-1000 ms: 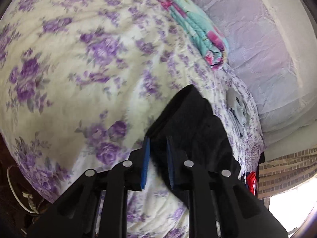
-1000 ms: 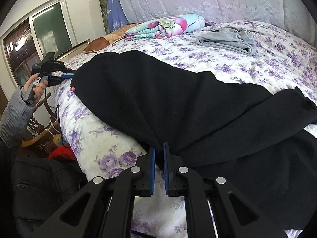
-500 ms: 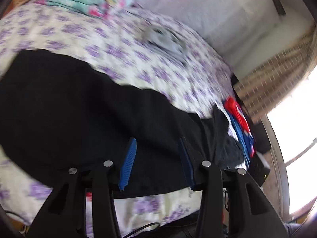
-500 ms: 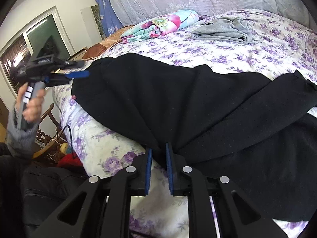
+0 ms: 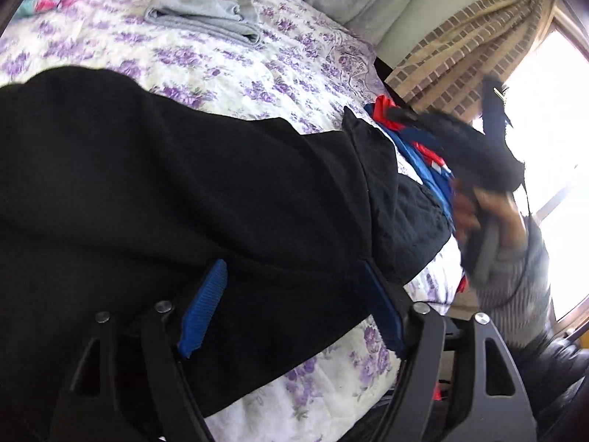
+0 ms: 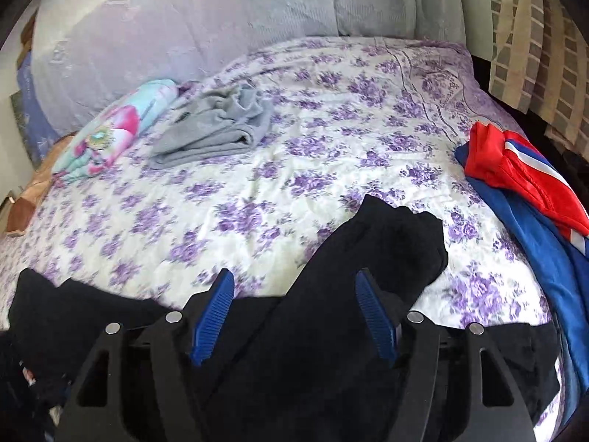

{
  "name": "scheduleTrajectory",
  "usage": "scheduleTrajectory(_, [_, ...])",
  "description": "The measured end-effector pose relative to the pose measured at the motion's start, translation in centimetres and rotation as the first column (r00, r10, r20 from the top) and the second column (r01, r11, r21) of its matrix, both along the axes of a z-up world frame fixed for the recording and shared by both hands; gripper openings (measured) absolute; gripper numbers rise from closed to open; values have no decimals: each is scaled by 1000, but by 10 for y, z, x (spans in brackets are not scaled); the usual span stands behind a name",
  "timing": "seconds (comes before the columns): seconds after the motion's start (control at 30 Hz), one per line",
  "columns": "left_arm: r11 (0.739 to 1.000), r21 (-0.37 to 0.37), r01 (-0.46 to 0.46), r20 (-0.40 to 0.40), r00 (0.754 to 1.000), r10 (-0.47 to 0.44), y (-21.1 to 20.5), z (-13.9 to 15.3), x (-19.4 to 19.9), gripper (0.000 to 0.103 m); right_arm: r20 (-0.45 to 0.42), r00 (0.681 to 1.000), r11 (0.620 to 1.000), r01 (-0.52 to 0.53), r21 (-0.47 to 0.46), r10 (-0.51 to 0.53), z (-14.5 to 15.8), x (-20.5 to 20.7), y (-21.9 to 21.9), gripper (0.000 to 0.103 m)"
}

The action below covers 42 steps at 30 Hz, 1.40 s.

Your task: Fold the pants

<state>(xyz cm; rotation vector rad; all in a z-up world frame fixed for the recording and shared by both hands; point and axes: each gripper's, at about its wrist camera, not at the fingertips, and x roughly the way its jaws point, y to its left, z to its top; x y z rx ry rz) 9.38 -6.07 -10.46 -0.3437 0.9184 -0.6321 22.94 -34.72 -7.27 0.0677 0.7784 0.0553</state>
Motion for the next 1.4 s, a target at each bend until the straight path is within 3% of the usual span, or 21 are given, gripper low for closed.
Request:
scheduleTrajectory(0.13, [994, 108, 8, 88, 996, -17, -15, 2, -13, 82, -129, 984, 990, 113, -88, -124, -35, 54, -4, 69])
scheduleTrajectory(0.23, [988, 156, 13, 139, 990, -35, -22, 1, -20, 85, -177, 971, 983, 143, -119, -162, -60, 67, -11, 67])
scheduleTrajectory(0.3, [986, 163, 20, 152, 987, -45, -24, 0, -20, 87, -170, 975, 985, 127, -118, -146, -66, 67, -15, 56])
scheduleTrajectory(0.33, [987, 157, 24, 153, 987, -48, -23, 0, -20, 88, -161, 977, 988, 124, -90, -138, -65, 66, -21, 44])
scheduleTrajectory(0.37, [989, 147, 28, 152, 987, -51, -21, 0, -20, 88, -159, 978, 990, 130, -52, -137, -63, 64, -28, 26])
scheduleTrajectory(0.43, [991, 128, 34, 150, 987, -53, -18, 0, -19, 89, -165, 980, 989, 125, 78, -111, -58, 59, -44, 5])
scheduleTrajectory(0.47, [992, 122, 36, 149, 987, -55, -18, 0, -19, 89, -162, 980, 984, 132, 123, -111, -56, 55, -51, 3])
scheduleTrajectory(0.63, [992, 121, 40, 150, 987, -58, -21, 0, -19, 90, -32, 988, 937, 153, 314, -150, -25, 5, -89, 3])
scheduleTrajectory(0.77, [994, 102, 40, 142, 988, -55, -21, 0, -18, 90, 79, 960, 859, 202, 471, -269, -6, -78, -144, 3])
scheduleTrajectory(0.9, [995, 90, 36, 138, 989, -48, -21, 0, -16, 90, 27, 916, 747, 308, 589, -399, -38, -149, -198, 3])
scheduleTrajectory(1.03, [995, 93, 31, 132, 990, -43, -20, 1, -16, 90, -69, 914, 644, 333, 689, -399, -80, -163, -216, 3])
scheduleTrajectory(1.1, [995, 96, 26, 129, 991, -39, -20, 1, -16, 90, -64, 916, 632, 322, 704, -396, -85, -158, -213, 3])
scheduleTrajectory(1.23, [997, 73, 16, 109, 994, -23, -17, 2, -14, 90, 6, 928, 646, 254, 720, -372, -62, -162, -210, 3])
scheduleTrajectory(1.33, [1000, 21, 8, 83, 996, -10, -10, 2, -11, 90, 77, 932, 681, 202, 704, -355, -43, -176, -205, 3])
scheduleTrajectory(1.4, [1000, -1, 8, 65, 998, -8, -6, 4, -9, 90, 70, 935, 715, 215, 665, -347, -47, -180, -206, 3])
